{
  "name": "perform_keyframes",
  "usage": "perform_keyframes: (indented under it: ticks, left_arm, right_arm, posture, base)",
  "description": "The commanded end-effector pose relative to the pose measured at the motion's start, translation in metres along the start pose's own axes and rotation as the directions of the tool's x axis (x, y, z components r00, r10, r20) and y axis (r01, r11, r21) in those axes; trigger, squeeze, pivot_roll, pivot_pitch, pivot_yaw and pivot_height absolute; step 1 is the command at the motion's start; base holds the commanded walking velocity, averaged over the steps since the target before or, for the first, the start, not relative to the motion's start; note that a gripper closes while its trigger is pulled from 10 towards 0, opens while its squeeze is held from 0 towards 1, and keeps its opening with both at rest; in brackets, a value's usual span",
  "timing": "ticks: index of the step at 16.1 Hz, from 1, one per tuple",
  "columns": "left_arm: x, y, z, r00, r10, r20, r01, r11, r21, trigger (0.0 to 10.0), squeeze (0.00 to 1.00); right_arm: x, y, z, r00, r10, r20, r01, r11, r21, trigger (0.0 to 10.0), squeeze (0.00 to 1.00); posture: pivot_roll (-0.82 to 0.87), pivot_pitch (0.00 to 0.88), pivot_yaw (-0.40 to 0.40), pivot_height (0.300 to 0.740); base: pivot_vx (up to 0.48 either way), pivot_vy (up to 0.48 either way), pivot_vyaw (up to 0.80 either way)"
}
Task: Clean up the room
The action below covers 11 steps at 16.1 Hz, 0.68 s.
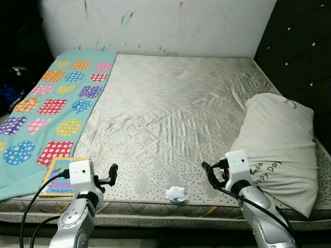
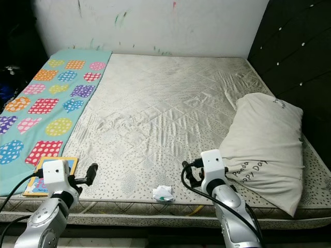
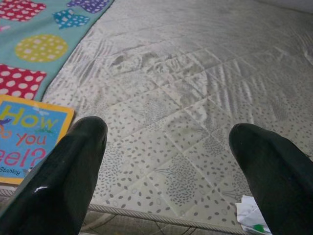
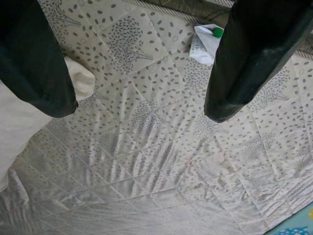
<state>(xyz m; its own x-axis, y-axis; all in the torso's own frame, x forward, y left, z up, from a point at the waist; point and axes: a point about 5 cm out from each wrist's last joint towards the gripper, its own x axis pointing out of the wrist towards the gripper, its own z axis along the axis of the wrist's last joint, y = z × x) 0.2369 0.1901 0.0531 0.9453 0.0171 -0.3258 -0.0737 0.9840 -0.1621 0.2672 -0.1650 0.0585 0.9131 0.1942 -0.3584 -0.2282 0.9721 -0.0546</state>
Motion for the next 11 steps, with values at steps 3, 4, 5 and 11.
perform_keyframes:
  ticks: [3,4,5,11]
  left_arm:
    - [0.0024,-0.0017,0.0011,1.0,-0.013,0.0,0.013,1.0,0.011,10.0,0.0]
    - [0.0024,-0.0017,0.0011,1.0,-0.013,0.0,0.013,1.0,0.011,10.0,0.0]
    - [0.0022,-0.0018,0.0008,1.0,-0.012,-0.001,0.012,1.0,0.009,10.0,0.0]
    - [0.0021,-0.0015,0.0003,1.0,-0.007,-0.004,0.007,1.0,0.004,10.0,0.0]
  right_arm:
    - [0.0009,-0.0007,0.0024,1.0,0.007,0.005,-0.006,1.0,-0.006,10.0,0.0]
    - [0.0009,-0.0007,0.0024,1.0,0.007,0.005,-0.006,1.0,-0.006,10.0,0.0]
    - [0.0005,-0.0009,0.0025,1.0,0.007,0.007,-0.007,1.0,-0.006,10.0,0.0]
    - [0.0001,-0.0003,0.0032,1.0,0.015,0.015,-0.015,1.0,-0.007,10.0,0.0]
  posture:
    - [-0.06,0.0,-0.036,0.685]
    - [-0.06,0.0,-0.036,0.685]
    - [-0.06,0.0,-0.037,0.675]
    - [-0.06,0.0,-0.037,0.635]
  base:
    - [0.0,0.0,0.0]
    - [0.0,0.0,0.0]
    - [0.0,0.0,0.0]
    - [0.0,0.0,0.0]
